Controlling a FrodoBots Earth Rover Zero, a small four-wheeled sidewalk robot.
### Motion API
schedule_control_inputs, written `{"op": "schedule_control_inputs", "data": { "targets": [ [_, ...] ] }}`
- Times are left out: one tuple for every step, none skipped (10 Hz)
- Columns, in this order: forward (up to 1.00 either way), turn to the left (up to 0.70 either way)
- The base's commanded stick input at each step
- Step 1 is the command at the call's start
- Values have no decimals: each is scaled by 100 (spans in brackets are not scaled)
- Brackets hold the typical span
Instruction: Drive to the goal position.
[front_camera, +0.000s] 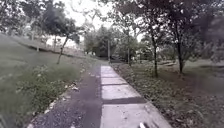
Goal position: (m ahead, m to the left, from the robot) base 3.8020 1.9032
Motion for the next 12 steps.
{"op": "schedule_control_inputs", "data": {
  "targets": [
    [70, 0],
    [70, 0],
    [70, 0],
    [70, 0],
    [70, 0],
    [70, 0],
    [70, 0],
    [70, 0],
    [70, 0],
    [70, 0],
    [70, 0],
    [70, 0]
  ]
}}
